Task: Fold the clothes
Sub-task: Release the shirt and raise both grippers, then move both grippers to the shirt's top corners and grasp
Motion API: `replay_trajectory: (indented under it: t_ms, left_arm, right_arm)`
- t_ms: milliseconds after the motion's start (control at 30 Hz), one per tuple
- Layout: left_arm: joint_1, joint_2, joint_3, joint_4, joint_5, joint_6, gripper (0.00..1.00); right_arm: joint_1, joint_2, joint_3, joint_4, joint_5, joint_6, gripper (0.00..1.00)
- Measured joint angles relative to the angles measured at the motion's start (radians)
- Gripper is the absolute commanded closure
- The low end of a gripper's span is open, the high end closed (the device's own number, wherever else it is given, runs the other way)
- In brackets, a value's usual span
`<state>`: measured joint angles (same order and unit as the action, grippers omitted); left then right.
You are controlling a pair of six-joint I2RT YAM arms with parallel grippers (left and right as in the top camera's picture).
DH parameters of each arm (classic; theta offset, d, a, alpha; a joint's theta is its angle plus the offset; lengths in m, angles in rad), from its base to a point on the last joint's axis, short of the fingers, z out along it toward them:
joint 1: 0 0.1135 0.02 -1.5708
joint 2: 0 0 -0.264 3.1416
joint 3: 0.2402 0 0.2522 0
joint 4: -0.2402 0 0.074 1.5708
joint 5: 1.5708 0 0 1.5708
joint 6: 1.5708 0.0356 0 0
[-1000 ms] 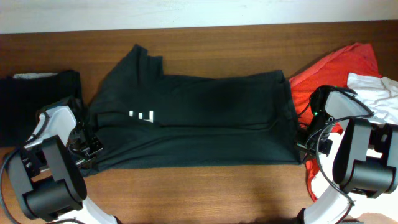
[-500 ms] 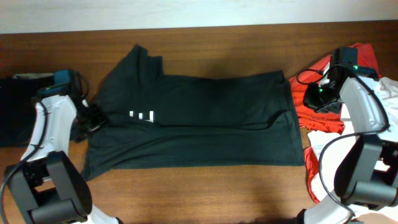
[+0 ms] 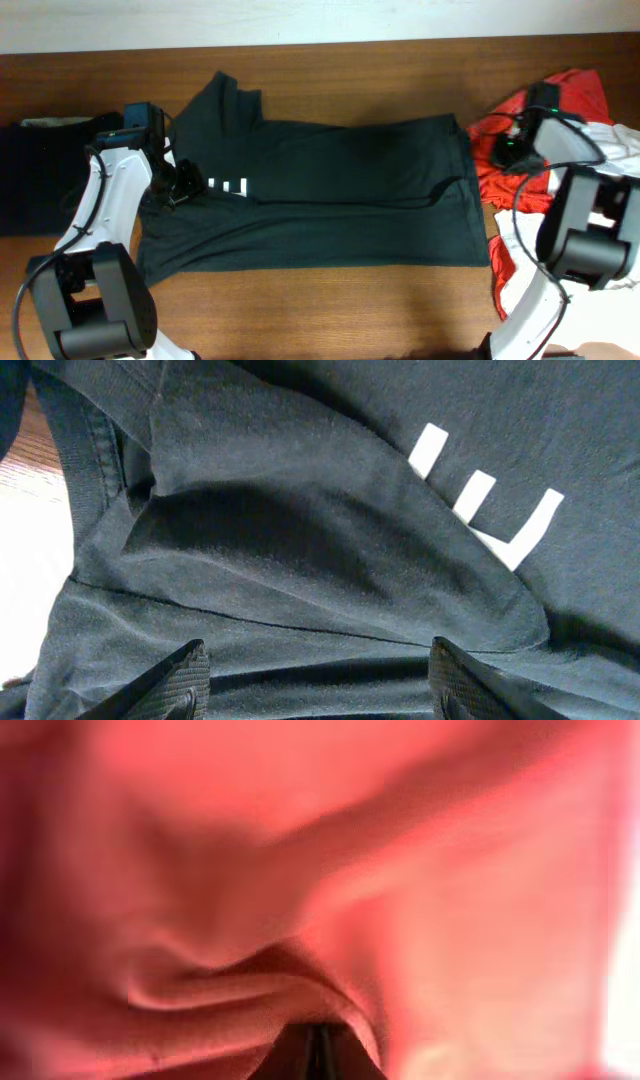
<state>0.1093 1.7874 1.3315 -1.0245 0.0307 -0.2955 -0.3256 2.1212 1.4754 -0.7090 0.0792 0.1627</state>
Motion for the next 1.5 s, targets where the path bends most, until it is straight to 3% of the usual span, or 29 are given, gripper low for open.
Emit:
replay_trajectory:
  t_ms: [133,233,333,400,467,533,567,600,633,667,767,867,933,967,1100,1333,1500]
  left_arm:
    - [0.000,0.000,0.000,0.000,0.000,0.000,0.30]
    - [0.000,0.000,0.000,0.000,0.000,0.000,0.29]
    - [0.000,0.000,0.000,0.012,0.000,0.001,0.28]
    - [-0.001,0.000,0.000,0.064,0.001,0.026,0.26]
    - [-0.004,0.000,0.000,0.137,0.013,0.074,0.24]
    - [-0.012,0.000,0.003,0.238,0.050,0.137,0.17]
    - [-0.015,0.000,0.008,0.287,0.072,0.162,0.16]
    - [-0.018,0.000,0.019,0.319,0.085,0.182,0.14]
    - [-0.019,0.000,0.037,0.336,0.097,0.195,0.13]
    - [-0.019,0.005,0.064,0.354,0.106,0.206,0.07]
    - [-0.019,0.064,0.174,0.397,0.124,0.244,0.08]
    - [-0.019,0.247,0.309,0.470,0.130,0.252,0.11]
    - [-0.019,0.363,0.367,0.535,0.130,0.254,0.11]
    - [-0.019,0.392,0.375,0.554,0.130,0.254,0.16]
    - [-0.018,0.542,0.409,0.792,0.130,0.259,0.19]
    - [-0.015,0.632,0.425,0.903,0.048,0.273,0.19]
    - [-0.014,0.634,0.467,0.764,0.060,0.295,0.48]
  right_arm:
    - [-0.274,0.024,0.038,-0.063,0.112,0.129,0.95]
    - [-0.426,0.045,0.090,-0.142,0.042,0.175,0.91]
    - [-0.451,0.071,0.192,-0.250,-0.181,0.124,0.89]
    - [-0.414,0.070,0.294,-0.332,-0.271,0.079,0.82]
    - [-0.337,0.059,0.414,-0.429,-0.327,0.043,0.55]
    - [-0.261,0.030,0.477,-0.486,-0.351,0.017,0.50]
    - [-0.228,0.014,0.492,-0.510,-0.356,0.008,0.43]
    - [-0.179,-0.003,0.504,-0.531,-0.363,-0.003,0.26]
    - [-0.132,-0.013,0.508,-0.549,-0.369,-0.017,0.23]
    - [-0.090,-0.015,0.509,-0.566,-0.369,-0.031,0.23]
    - [0.061,-0.015,0.509,-0.601,-0.370,-0.046,0.22]
    - [0.139,-0.015,0.509,-0.636,-0.356,-0.054,0.21]
    - [0.167,-0.015,0.509,-0.657,-0.338,-0.055,0.21]
    - [0.177,-0.015,0.509,-0.665,-0.332,-0.055,0.21]
    - [0.188,-0.015,0.509,-0.697,-0.323,-0.055,0.21]
    - [0.188,-0.015,0.509,-0.702,-0.320,-0.055,0.21]
    - [0.189,-0.015,0.509,-0.671,-0.319,-0.056,0.18]
